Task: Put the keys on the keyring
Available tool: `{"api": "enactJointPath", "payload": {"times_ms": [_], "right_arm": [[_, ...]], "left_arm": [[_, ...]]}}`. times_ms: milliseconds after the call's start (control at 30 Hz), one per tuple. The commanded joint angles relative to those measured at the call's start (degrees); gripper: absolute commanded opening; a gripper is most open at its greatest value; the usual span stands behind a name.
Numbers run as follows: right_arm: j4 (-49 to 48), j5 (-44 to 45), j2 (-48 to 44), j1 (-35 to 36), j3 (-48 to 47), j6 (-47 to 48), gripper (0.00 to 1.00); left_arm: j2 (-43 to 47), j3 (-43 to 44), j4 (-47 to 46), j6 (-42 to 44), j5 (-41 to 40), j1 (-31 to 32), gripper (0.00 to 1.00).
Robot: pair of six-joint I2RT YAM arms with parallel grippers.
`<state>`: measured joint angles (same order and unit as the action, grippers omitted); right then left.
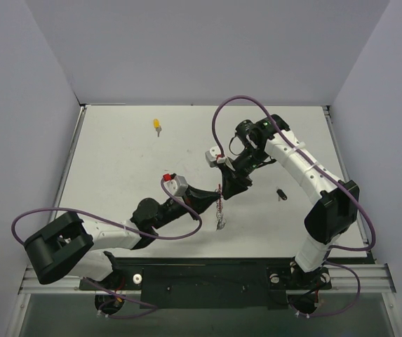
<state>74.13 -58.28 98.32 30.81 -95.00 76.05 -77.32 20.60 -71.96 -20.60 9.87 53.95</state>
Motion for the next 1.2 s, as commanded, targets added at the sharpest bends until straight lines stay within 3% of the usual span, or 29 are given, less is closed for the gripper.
{"api": "enactJointPath", "payload": {"times_ms": [0,167,267,600,833,1167], "right_arm": [[9.8,-2.6,1.0,0.4,0.3,-2.6,0.13],[8.3,-2.5,1.1,0.4,0.3,-4.5,0.10],[7.4,-2.2,1.1,0.4,0.3,-6.3,0.00],[7.3,0.6,1.1,0.3,-0.5,-8.0,0.00],[7.3,1.1,1.0,0.4,-0.5,-8.0,0.00],[7.2,1.2,1.1,0.4,-0.6,-7.9,0.00]], "left_arm": [[-0.3,2.3,-4.1,-0.2,-2.1,0.1,0.00],[-0.9,2.4,-4.1,0.0,-2.8,0.6,0.00],[-0.9,2.4,-4.3,0.2,-3.3,1.0,0.00],[0.2,1.7,-2.3,-0.7,-3.5,0.5,0.00],[1.4,1.3,-0.9,-1.5,-2.9,0.0,0.18],[1.4,1.5,0.0,-1.5,-2.3,-0.2,0.22]]}}
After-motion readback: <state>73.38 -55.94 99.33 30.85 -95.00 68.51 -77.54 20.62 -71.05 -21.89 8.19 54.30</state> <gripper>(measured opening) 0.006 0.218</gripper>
